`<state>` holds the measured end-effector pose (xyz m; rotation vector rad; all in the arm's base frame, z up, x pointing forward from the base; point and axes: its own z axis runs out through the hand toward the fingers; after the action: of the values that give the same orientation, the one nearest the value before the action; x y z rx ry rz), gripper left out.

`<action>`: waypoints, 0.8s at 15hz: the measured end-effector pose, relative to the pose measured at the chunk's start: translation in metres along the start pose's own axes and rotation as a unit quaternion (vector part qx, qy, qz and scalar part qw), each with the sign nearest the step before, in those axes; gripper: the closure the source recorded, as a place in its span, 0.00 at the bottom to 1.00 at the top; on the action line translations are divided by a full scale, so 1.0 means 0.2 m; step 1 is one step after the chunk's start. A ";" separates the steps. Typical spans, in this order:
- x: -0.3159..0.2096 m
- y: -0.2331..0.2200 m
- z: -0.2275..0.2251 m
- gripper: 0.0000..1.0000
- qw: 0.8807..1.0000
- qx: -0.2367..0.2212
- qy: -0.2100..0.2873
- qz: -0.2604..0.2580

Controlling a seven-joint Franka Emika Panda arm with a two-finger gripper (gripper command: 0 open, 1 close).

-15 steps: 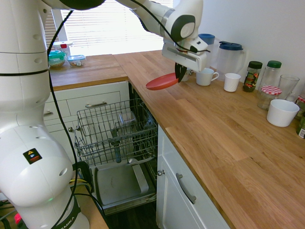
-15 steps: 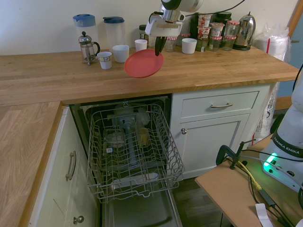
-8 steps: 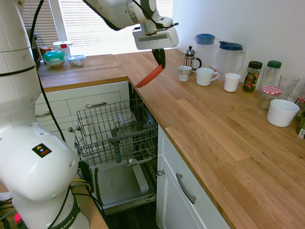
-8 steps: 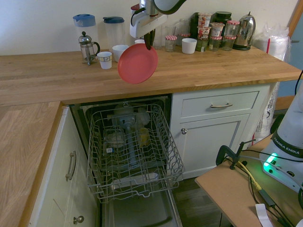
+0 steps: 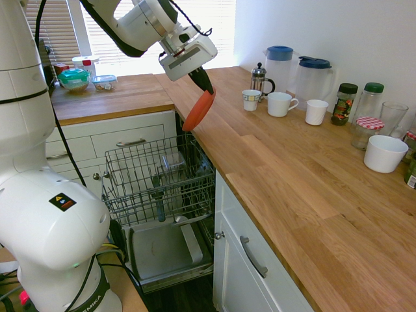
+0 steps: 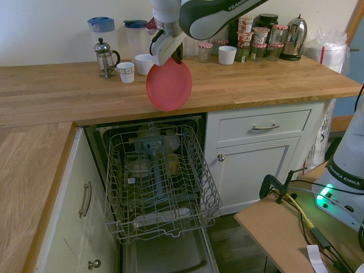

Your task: Put the plate in the dishwasher

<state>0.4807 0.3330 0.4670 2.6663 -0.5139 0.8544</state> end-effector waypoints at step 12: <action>-1.16 -0.55 -0.10 1.00 0.965 -0.041 0.145 -0.214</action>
<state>0.3408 0.4952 0.3248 2.3808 0.0931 1.0303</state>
